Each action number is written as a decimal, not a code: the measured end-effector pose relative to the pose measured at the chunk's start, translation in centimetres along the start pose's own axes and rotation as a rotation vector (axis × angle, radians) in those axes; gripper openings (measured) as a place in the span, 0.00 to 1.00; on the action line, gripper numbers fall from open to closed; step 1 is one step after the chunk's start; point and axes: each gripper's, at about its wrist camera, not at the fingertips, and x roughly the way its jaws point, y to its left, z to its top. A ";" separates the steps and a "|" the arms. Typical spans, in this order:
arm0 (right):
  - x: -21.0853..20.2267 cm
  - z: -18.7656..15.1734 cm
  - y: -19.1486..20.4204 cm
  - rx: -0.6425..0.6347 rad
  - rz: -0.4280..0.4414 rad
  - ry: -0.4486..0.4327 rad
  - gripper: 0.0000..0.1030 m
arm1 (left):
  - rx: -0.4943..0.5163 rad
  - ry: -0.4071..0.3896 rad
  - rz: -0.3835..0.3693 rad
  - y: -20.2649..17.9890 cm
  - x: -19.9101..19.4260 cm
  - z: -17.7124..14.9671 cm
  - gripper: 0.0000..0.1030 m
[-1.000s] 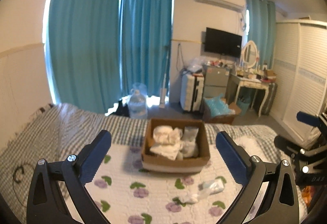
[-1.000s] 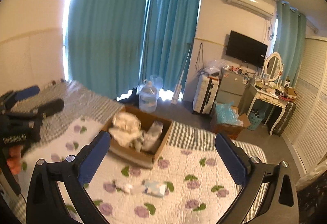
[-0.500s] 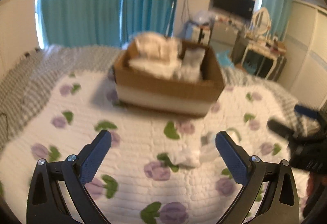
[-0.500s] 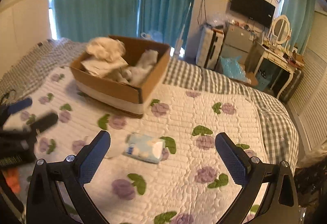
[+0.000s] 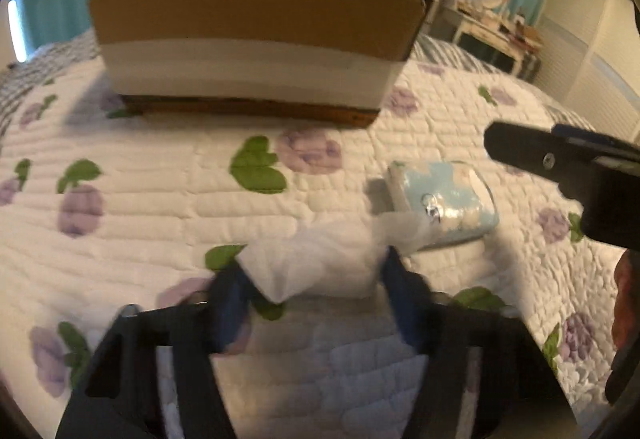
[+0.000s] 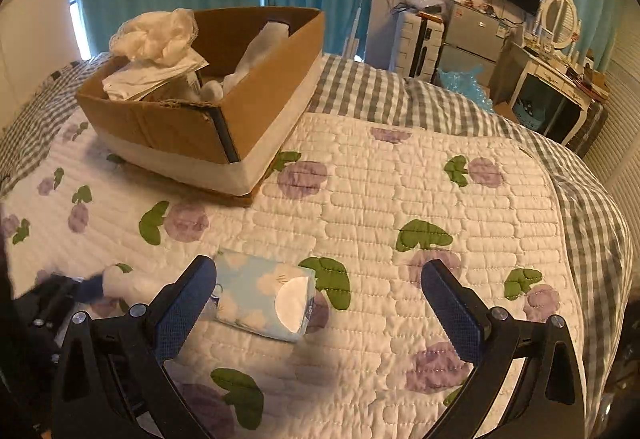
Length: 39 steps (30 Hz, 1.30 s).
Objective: Organize soft objects
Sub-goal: 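Grasp the white cloth with the left tool while the right tool grasps the blue tissue pack, then carry the cloth and blue tissue pack into the box and release both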
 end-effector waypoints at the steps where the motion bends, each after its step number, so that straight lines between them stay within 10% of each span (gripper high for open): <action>1: 0.0 0.0 0.0 -0.001 0.004 -0.002 1.00 | 0.005 -0.006 -0.022 0.0 -0.2 0.1 0.40; 18: 3.9 -1.8 3.9 -0.056 0.068 0.091 1.00 | -0.021 -0.124 0.088 7.9 -5.1 1.5 0.35; 25: 5.1 -2.5 4.5 -0.055 0.061 0.136 0.76 | 0.004 -0.096 0.084 7.3 -4.4 1.1 0.35; 39: -4.5 -3.2 6.1 -0.029 0.072 -0.071 0.75 | 0.099 -0.155 0.076 5.5 -11.3 1.4 0.35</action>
